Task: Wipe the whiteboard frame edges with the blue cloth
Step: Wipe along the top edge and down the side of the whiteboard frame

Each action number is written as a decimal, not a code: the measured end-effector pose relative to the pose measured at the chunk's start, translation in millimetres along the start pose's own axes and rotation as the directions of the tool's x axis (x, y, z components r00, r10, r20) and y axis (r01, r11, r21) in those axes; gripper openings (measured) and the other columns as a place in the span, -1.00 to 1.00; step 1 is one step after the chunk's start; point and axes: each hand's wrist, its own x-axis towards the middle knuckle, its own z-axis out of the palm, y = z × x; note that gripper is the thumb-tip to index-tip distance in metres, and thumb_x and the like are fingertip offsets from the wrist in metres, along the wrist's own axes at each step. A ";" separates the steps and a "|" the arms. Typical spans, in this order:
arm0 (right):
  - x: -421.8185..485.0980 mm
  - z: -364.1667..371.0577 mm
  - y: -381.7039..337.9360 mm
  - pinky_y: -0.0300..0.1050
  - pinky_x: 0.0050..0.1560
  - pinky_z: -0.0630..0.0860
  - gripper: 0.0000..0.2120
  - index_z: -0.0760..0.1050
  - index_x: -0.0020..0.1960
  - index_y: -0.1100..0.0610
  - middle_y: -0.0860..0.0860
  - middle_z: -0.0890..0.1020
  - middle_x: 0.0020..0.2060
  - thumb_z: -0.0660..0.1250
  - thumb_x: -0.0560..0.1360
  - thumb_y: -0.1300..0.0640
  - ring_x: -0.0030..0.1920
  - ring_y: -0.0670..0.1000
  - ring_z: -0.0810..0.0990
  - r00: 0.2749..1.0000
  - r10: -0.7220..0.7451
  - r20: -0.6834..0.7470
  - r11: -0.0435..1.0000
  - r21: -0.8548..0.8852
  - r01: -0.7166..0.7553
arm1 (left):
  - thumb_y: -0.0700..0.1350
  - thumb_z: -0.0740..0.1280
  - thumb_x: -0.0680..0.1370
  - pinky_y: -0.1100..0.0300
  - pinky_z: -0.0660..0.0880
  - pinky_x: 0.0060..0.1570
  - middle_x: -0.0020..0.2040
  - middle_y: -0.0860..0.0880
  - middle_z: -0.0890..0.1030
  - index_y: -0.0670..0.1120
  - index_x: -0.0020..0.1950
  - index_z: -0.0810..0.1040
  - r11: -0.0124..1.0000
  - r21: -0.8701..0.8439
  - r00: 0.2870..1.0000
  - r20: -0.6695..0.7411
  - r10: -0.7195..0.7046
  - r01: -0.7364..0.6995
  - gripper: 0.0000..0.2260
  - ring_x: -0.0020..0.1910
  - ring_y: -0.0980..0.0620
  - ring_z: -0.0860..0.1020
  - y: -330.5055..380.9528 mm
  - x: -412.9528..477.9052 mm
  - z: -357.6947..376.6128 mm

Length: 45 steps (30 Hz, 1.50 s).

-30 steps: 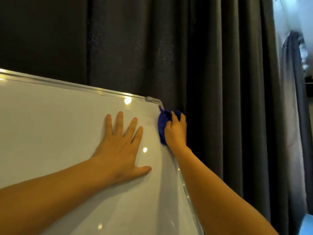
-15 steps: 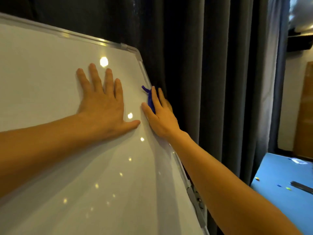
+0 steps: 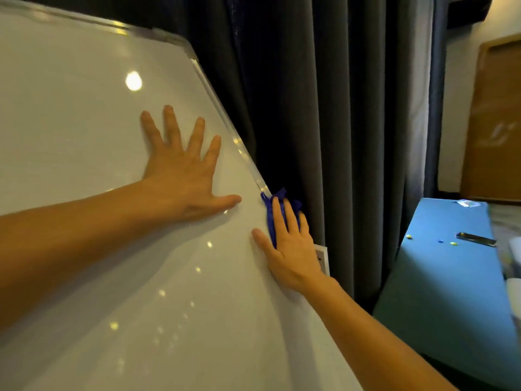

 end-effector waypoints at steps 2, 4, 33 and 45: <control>17.5 -1.5 -21.8 0.24 0.50 -0.12 -0.19 -0.39 0.49 -0.31 -0.19 -0.24 0.57 -0.22 0.37 -0.59 0.57 0.10 -0.24 0.999 0.040 0.018 0.998 0.047 -0.041 | 0.61 -0.31 0.24 -0.54 -0.22 0.32 0.59 -0.21 -0.22 0.00 0.58 -0.24 1.000 0.019 0.999 0.043 0.020 -0.021 0.06 0.44 -0.54 -0.29 11.6 -3.1 -0.8; 27.9 2.4 -37.2 0.24 0.50 -0.07 -0.22 -0.36 0.51 -0.30 -0.16 -0.16 0.59 -0.23 0.39 -0.57 0.57 0.11 -0.19 1.000 0.018 0.001 0.998 0.063 -0.018 | 0.58 -0.30 0.27 -0.53 -0.16 0.34 0.58 -0.27 -0.22 -0.03 0.57 -0.26 0.998 0.054 0.999 0.033 0.019 -0.020 0.03 0.44 -0.55 -0.27 19.0 -2.8 7.9; -12.4 14.1 -9.3 0.12 0.56 -0.09 -0.39 0.01 0.59 -0.07 -0.07 0.01 0.60 0.05 0.62 -0.22 0.57 -0.02 -0.14 0.968 0.003 -0.250 1.000 0.023 0.003 | 0.53 -0.39 0.32 -0.49 -0.22 0.35 0.60 -0.24 -0.03 0.03 0.59 -0.06 0.994 0.037 0.989 -0.101 0.110 -0.106 -0.04 0.49 -0.50 -0.13 46.3 4.8 22.4; -77.9 15.8 0.0 0.00 0.19 0.49 -0.75 0.59 0.22 0.16 0.08 0.61 0.21 0.35 0.55 0.25 0.21 0.20 0.44 0.892 0.039 -0.451 0.999 0.002 -0.043 | 0.60 -0.31 0.27 -0.51 -0.19 0.34 0.60 -0.23 -0.13 -0.05 0.59 -0.16 0.976 0.043 0.976 -0.008 0.216 -0.216 0.05 0.49 -0.47 -0.22 61.0 -11.6 18.5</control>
